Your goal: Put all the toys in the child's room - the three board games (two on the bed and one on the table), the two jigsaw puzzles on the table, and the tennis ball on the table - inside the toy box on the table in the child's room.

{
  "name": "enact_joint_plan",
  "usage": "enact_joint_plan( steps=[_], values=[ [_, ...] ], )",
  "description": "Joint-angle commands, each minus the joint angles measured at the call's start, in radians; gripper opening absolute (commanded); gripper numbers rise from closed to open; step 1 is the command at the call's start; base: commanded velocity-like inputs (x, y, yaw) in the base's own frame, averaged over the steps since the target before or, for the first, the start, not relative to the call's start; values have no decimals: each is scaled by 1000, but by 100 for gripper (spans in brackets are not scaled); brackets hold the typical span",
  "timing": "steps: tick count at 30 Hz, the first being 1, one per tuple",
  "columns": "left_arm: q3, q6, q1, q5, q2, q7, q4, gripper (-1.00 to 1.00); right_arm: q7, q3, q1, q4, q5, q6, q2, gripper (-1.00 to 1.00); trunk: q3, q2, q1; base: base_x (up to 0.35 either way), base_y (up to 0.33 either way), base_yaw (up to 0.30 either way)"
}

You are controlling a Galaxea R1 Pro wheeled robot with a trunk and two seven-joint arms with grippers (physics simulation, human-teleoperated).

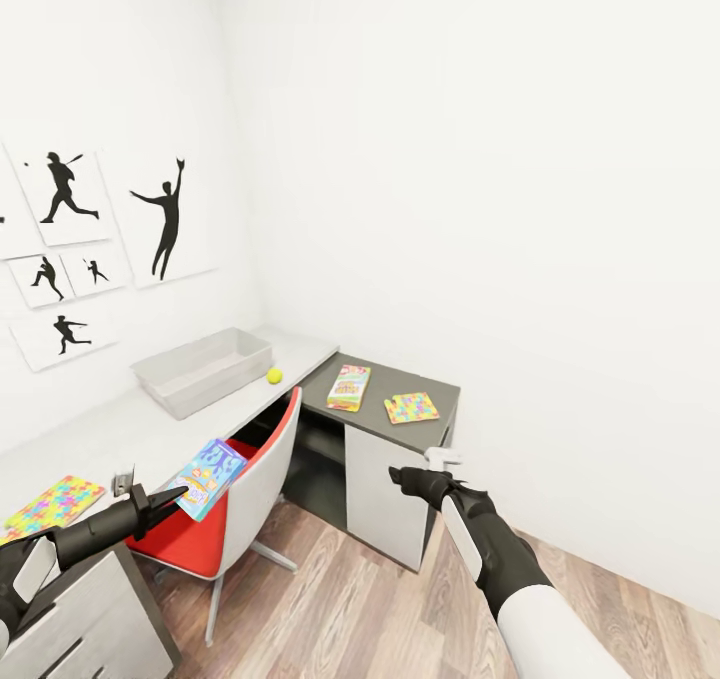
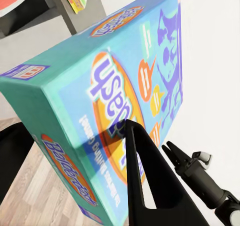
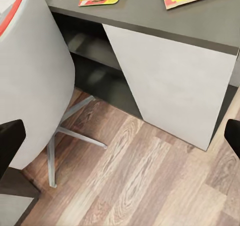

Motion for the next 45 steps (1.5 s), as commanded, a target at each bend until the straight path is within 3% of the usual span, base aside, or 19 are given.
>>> enact_joint_plan(
  steps=[1, 17, 26, 45],
  values=[
    [2, 6, -1, 2, 0, -2, 1, -100, 0, 0, 0, -2, -6, 5, 0, 100, -1, -2, 1, 0, 0, 37],
    [3, 5, -1, 2, 1, -2, -1, -100, 0, 0, 1, -4, -6, 5, -1, 100, -1, -2, 1, 7, 0, 4],
    [2, 5, -1, 2, 1, -2, -1, -100, 0, 1, -1, -4, -5, 5, 1, 100, 0, -2, 1, 247, 0, 9],
    [2, 5, 0, 2, 1, -2, -1, -100, 1, 0, -3, -4, -6, -37, 0, 100, 25, -2, 1, 30, -2, 153]
  ],
)
